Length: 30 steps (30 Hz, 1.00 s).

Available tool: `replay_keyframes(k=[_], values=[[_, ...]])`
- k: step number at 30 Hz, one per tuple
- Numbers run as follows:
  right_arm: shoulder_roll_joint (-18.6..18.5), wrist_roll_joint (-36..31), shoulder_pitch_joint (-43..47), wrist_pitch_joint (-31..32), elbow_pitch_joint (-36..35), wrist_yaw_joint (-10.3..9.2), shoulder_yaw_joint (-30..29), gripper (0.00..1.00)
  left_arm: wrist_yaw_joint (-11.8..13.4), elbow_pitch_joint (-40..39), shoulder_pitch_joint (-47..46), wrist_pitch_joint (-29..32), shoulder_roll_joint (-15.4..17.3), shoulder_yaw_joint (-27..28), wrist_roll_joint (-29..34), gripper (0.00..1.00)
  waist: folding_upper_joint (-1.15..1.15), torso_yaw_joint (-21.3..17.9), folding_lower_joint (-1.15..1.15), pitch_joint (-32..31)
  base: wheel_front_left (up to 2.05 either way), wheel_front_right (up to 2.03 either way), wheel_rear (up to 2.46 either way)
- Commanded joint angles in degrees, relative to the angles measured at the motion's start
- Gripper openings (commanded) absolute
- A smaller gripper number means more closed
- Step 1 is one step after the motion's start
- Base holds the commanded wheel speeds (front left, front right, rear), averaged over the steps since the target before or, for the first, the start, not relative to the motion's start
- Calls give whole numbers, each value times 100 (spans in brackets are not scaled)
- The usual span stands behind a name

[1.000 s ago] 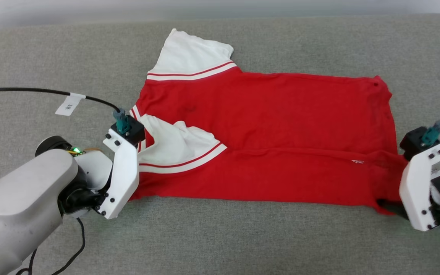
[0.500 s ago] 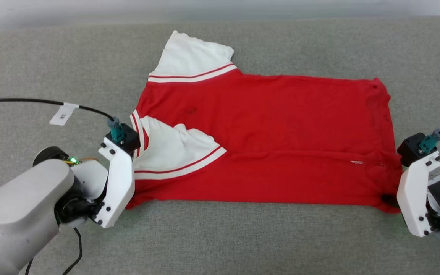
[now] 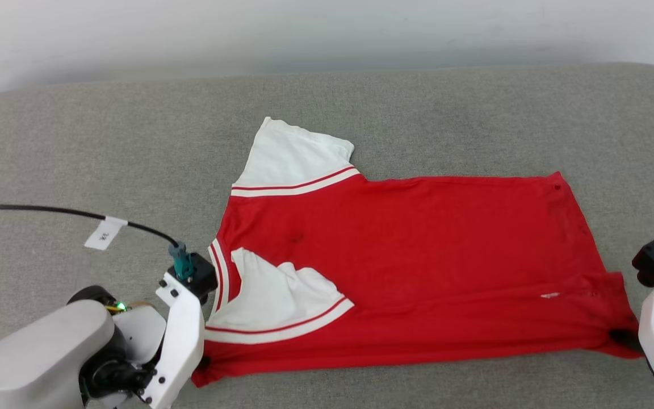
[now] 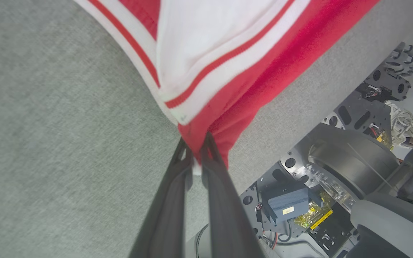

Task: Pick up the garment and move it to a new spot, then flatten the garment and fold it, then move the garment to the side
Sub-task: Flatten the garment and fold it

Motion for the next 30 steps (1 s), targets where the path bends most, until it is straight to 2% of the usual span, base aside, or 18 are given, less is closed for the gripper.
replay_keyframes(k=[1, 3, 4, 5, 6, 14, 19, 26, 27, 29, 30], values=[[14, 13, 97, 2, 55, -10, -29, 0, 39, 13, 93, 8, 51, -36, -1, 0, 0, 0, 0, 39, 0, 0, 0], [99, -81, 180, 0, 146, -10, -11, 0, 52, 48, 165, -3, 4, -79, 56, 0, 0, 9, 0, 80, 0, 0, 0], [144, -115, 199, -33, 191, -10, -22, 13, 56, 72, 180, -30, -22, -91, 84, 0, 0, 14, 0, 98, 0, 0, 0], [203, -135, 206, -87, 232, -9, -60, 80, 69, 101, 175, -88, -46, -76, 108, 31, 0, 19, 0, 110, 0, 0, 0], [259, -168, 209, -150, 260, -9, -96, 100, 85, 132, 165, -153, -71, -41, 115, 100, 0, 25, 0, 110, 0, 0, 0], [467, -506, 231, -1112, -4, -8, -717, 100, 107, 111, -200, -739, 55, 410, 142, 100, 0, 11, 0, -141, 0, 0, 0], [855, -1184, 300, -2226, -372, -8, -1612, 100, 343, 370, -561, -1545, -97, 782, 586, 100, 0, -58, 0, -155, 0, 0, 0], [2105, -2491, 664, -3502, -1253, -9, -3100, 100, 479, 1039, -1168, -2212, -442, 1071, 1017, 100, 0, -274, 0, 156, 0, 0, 0], [2105, -2491, 664, -3502, -1253, -9, -3100, 100, 479, 1039, -1168, -2212, -442, 1071, 1017, 100, 0, -274, 0, 156, 0, 0, 0], [2534, -2843, 861, -3759, -1606, -8, -3431, 100, 462, 1222, -1368, -2318, -518, 1126, 1101, 100, 0, -359, 0, 273, 0, 0, 0], [2946, -3149, 1056, -3988, -1966, -8, -3721, 100, 449, 1397, -1562, -2357, -577, 1182, 1160, 100, 0, -445, 0, 408, 0, 0, 0]])
